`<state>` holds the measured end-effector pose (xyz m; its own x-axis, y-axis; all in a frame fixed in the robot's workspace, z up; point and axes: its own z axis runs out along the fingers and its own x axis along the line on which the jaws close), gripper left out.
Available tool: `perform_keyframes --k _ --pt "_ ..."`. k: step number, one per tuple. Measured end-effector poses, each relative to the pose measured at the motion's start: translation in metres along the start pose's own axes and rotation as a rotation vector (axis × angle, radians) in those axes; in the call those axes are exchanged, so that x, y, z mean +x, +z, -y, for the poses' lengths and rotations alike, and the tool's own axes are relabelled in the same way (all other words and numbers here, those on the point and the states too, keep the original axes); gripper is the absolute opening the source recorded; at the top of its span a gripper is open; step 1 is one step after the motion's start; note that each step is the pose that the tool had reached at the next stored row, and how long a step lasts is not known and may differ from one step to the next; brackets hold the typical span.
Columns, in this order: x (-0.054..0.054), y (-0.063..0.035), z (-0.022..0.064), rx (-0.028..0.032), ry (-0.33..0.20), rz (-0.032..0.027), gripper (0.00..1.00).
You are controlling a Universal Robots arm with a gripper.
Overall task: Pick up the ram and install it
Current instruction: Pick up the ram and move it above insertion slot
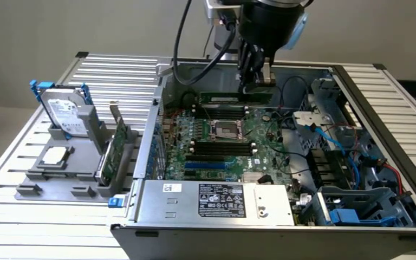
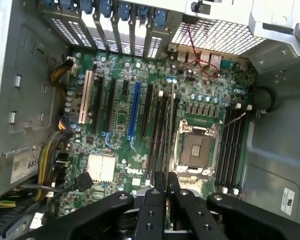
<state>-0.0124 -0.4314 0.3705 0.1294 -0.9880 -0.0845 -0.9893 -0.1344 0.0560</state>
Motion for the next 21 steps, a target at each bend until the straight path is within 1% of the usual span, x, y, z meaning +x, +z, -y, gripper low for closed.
perform_keyframes --k 4,8,10,13,16,21 --pt "-0.001 0.0017 0.0002 0.0134 0.025 -0.0001 0.14" --pt "-0.002 0.0045 -0.0013 0.0298 0.043 -0.0011 0.14" --pt "-0.004 0.0066 -0.0031 0.0376 0.046 -0.0017 0.14" --pt "-0.009 0.0111 -0.0074 0.0460 0.045 -0.0031 0.14" --pt "-0.016 0.0153 -0.0070 0.0489 0.046 -0.0034 0.14" --pt "-0.029 0.0207 -0.0050 0.0500 0.047 -0.0036 0.14"
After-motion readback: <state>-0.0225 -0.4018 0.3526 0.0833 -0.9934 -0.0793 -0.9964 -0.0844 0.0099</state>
